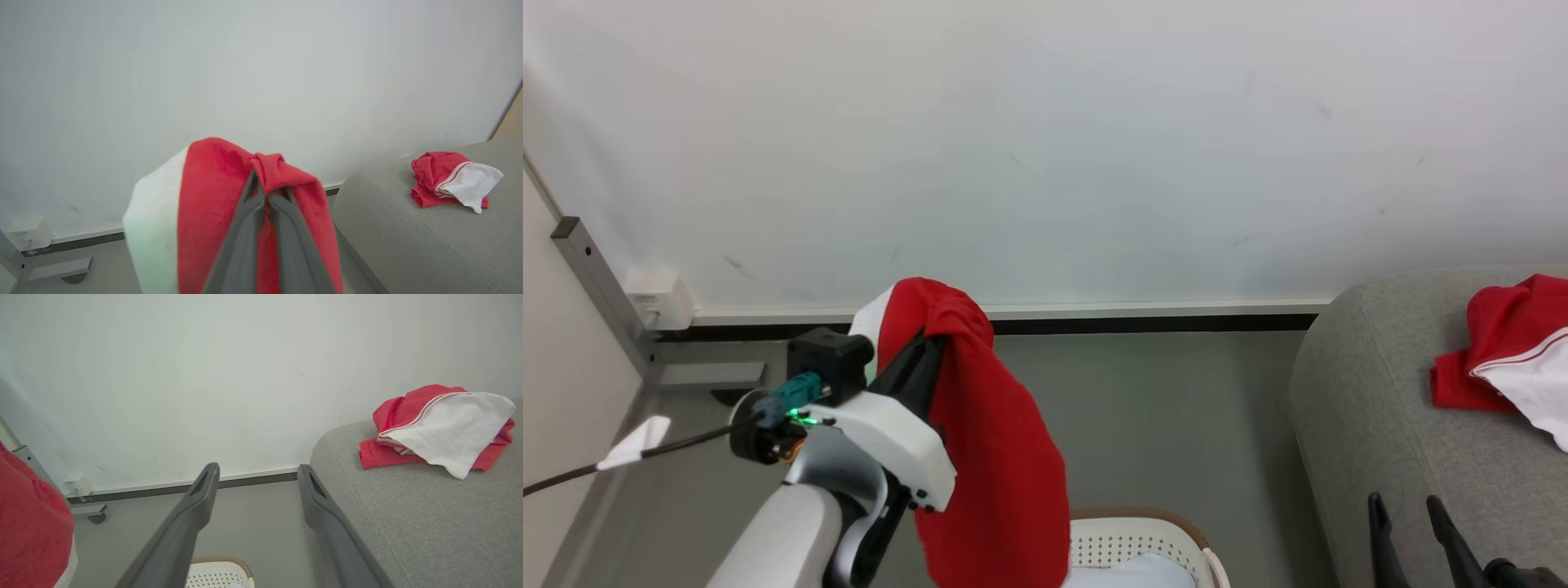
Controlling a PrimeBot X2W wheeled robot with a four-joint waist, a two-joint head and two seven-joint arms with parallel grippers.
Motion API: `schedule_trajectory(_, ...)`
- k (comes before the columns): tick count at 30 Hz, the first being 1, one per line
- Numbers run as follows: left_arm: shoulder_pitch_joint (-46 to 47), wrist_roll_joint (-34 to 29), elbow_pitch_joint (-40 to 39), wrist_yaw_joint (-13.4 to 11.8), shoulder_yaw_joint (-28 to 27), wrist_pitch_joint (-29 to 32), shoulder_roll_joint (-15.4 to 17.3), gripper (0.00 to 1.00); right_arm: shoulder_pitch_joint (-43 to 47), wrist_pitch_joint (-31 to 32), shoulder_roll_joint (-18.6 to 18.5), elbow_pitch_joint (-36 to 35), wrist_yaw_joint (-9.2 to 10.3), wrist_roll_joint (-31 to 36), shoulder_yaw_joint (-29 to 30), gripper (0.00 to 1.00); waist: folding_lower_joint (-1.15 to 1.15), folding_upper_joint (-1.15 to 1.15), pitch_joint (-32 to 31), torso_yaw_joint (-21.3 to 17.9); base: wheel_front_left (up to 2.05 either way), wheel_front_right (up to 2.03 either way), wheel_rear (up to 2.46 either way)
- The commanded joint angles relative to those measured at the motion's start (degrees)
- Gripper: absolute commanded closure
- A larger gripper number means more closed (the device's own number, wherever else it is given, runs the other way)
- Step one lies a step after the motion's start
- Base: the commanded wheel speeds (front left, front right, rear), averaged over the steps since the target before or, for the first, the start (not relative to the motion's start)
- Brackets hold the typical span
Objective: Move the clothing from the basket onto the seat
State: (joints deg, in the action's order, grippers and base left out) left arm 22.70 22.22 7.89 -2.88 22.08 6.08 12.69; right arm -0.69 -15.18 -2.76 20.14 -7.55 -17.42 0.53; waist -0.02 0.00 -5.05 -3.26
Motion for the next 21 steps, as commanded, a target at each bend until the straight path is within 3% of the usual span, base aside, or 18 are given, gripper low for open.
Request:
schedule_trajectory(1,-1.3,0.3,-2.0,-0.4,-0.3,0.7,0.6,1.00,1.1,0.1,-0.3,-0.1,0.13,0.1,-0.2,0.00,0.02,0.00,-0.1,-0.1,0.00,0.00,0.00)
schedule_trajectory(11,-5.3,0.3,-12.8,-3.1,-0.4,5.3,2.6,1.00,-0.6,0.0,-0.2,-3.5,0.13,3.2,-7.6,0.00,0.02,0.00,0.3,-0.6,0.00,0.00,0.00)
schedule_trajectory(21,-5.1,0.2,-14.6,-3.4,0.6,6.1,2.4,1.00,-8.2,0.7,-2.4,-5.0,0.13,1.4,-28.3,0.00,0.02,0.00,0.7,-0.7,0.00,0.00,0.00)
